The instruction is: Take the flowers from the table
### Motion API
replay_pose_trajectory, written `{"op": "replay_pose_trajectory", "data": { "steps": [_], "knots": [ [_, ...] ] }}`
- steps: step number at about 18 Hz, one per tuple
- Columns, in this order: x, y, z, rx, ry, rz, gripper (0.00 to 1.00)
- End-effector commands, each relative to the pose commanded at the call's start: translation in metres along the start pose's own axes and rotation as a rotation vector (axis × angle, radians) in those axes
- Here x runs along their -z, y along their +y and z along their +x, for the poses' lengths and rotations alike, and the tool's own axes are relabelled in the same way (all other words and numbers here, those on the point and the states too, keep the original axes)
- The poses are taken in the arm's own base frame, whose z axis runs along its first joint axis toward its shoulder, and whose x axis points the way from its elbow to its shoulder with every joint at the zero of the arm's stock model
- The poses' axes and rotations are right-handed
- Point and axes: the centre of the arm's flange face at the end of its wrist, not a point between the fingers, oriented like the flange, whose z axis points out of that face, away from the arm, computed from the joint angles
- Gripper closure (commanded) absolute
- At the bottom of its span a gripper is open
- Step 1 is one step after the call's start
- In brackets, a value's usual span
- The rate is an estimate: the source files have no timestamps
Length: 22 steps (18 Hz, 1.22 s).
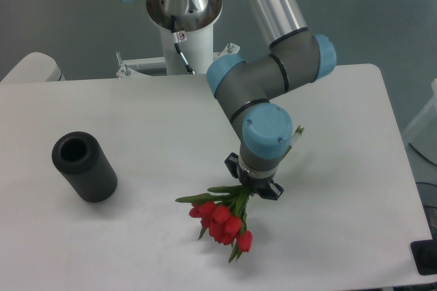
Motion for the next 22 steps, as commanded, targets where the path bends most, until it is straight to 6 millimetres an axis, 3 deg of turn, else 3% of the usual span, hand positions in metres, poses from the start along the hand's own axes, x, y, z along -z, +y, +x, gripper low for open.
{"op": "replay_pose_trajectory", "data": {
  "steps": [22],
  "knots": [
    [-0.0095,-0.0074,0.0011,-0.098,-0.009,-0.054,0.98]
  ]
}}
